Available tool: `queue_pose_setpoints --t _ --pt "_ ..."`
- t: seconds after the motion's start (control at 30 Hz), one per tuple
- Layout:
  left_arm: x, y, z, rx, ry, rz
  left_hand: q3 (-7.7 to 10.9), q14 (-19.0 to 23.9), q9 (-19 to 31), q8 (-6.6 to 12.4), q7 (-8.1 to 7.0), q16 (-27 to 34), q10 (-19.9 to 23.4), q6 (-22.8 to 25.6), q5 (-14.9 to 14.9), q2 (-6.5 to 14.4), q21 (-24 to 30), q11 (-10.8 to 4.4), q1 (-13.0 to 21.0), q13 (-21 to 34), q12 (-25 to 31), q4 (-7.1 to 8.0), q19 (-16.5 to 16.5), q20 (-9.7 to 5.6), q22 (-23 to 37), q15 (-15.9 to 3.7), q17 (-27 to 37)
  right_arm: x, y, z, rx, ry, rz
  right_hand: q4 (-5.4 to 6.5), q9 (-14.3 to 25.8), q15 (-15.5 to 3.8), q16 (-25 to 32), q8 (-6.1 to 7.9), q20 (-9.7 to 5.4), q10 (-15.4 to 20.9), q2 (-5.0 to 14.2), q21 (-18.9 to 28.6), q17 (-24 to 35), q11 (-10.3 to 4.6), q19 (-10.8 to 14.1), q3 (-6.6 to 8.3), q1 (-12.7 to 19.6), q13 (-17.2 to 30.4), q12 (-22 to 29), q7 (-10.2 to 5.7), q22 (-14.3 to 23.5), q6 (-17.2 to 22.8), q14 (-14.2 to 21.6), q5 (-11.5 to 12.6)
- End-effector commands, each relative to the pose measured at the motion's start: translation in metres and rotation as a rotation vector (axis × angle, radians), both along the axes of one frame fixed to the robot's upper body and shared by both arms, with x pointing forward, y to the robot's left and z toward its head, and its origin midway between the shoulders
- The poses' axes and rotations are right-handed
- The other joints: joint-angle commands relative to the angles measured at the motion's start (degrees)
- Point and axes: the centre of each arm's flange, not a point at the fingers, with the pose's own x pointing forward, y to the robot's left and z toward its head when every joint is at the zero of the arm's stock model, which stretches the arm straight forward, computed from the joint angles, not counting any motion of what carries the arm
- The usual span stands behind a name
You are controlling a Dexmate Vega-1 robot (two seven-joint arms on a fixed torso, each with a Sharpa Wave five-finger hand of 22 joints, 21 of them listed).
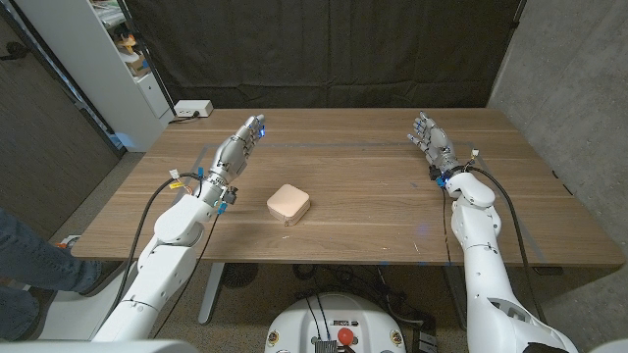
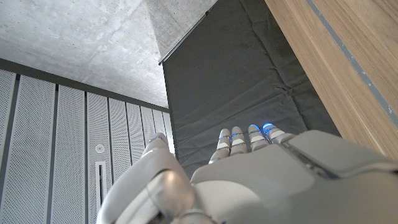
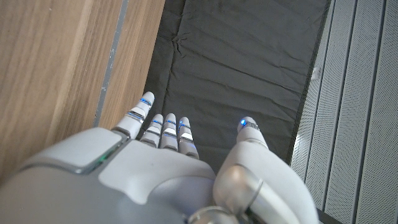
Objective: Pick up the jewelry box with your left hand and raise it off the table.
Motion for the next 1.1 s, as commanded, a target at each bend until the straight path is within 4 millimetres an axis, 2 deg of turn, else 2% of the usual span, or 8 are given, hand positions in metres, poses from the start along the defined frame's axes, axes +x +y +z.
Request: queue_pose_setpoints --t 0.03,0.63,1.1 --pt "-0.011 -0.003 -0.001 0.005 -0.02 0.01 0.04 0.1 0.2 0.2 0.17 0.1 0.5 0.6 0.0 0.3 0.2 -0.1 0.3 0.2 0.0 -0.24 -0.2 0.21 0.2 0.11 0.2 -0.002 -0.004 0.001 0.0 -0.011 0.006 0.05 0.1 0.49 0.2 0.38 0.34 0.1 0.11 0.4 0.0 -0.01 0.0 -0.24 0.6 0.2 0.4 -0.33 0.2 0.4 0.1 0.2" --pt "-0.027 -0.007 -0.001 0.05 -0.044 0.044 0.05 0.2 0.2 0.21 0.09 0.1 0.5 0.7 0.0 0.4 0.2 -0.1 0.5 0.2 0.0 -0.4 -0.3 0.32 0.2 0.08 0.2 -0.003 -0.01 -0.006 0.013 -0.002 0.006 0.08 0.1 0.48 0.2 0.38 0.32 0.1 0.19 0.4 0.0 0.02 0.0 -0.34 0.6 0.2 0.4 -0.35 0.2 0.4 0.0 0.2" --pt "-0.038 -0.002 -0.003 0.078 -0.073 0.072 0.19 0.2 0.2 0.2 0.01 0.1 0.5 0.7 0.0 0.5 0.2 -0.1 0.8 0.2 0.0 -0.64 -0.2 0.38 0.2 0.06 0.2 -0.003 -0.002 -0.007 0.001 -0.006 0.011 0.06 0.1 0.49 0.2 0.39 0.36 0.1 0.18 0.4 0.0 -0.02 0.0 -0.43 0.6 0.2 0.4 -0.36 0.2 0.4 0.0 0.2"
